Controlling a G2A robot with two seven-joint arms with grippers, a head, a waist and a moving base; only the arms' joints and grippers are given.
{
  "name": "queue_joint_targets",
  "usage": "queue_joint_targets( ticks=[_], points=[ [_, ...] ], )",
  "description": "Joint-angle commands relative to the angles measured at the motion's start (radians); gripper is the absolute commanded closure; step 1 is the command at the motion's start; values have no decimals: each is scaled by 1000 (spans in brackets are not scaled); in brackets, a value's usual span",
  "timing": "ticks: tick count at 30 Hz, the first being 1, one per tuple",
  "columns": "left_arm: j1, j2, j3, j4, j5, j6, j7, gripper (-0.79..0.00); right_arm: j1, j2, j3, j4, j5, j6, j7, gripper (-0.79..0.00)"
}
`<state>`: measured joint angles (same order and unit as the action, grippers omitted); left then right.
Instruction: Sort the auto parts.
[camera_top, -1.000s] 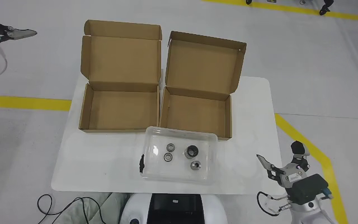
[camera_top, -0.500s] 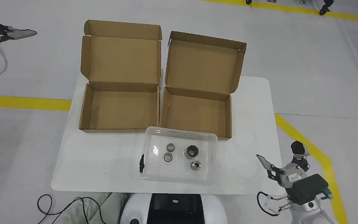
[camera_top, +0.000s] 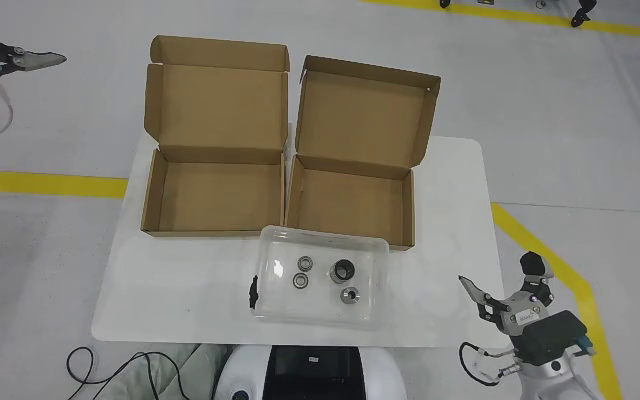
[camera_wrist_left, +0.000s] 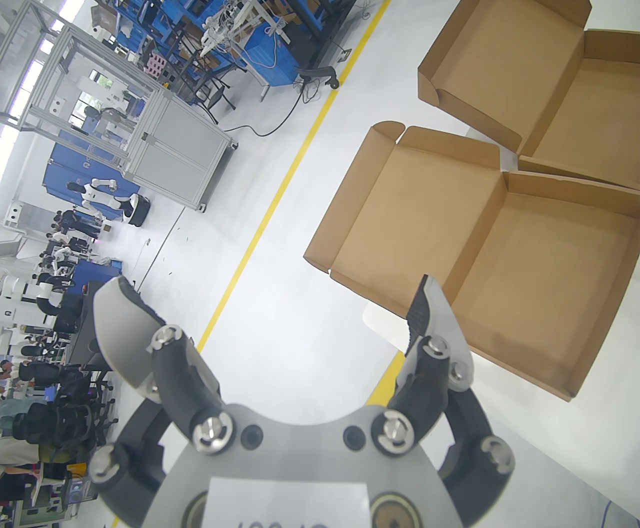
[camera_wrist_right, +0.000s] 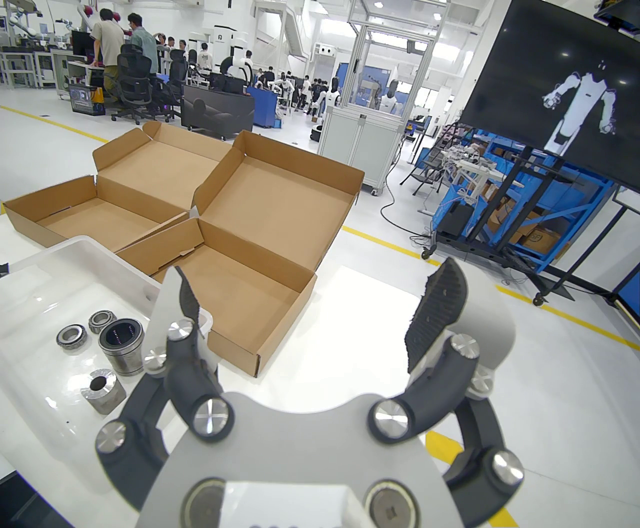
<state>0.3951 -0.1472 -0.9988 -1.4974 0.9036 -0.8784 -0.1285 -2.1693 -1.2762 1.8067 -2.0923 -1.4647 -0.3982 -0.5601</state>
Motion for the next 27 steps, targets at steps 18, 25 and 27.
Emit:
queue_joint_targets(
  ticks=[18,25,27],
  points=[
    [0,0,0,0,0,0,0,-784,0,0,0,0,0,0,0,-784],
    [0,0,0,0,0,0,0,-785,81,7,-61,-19,-92,-39,94,-785],
    [0,0,0,0,0,0,0,-785,98,10,-81,-29,-108,-65,105,-785]
  ],
)
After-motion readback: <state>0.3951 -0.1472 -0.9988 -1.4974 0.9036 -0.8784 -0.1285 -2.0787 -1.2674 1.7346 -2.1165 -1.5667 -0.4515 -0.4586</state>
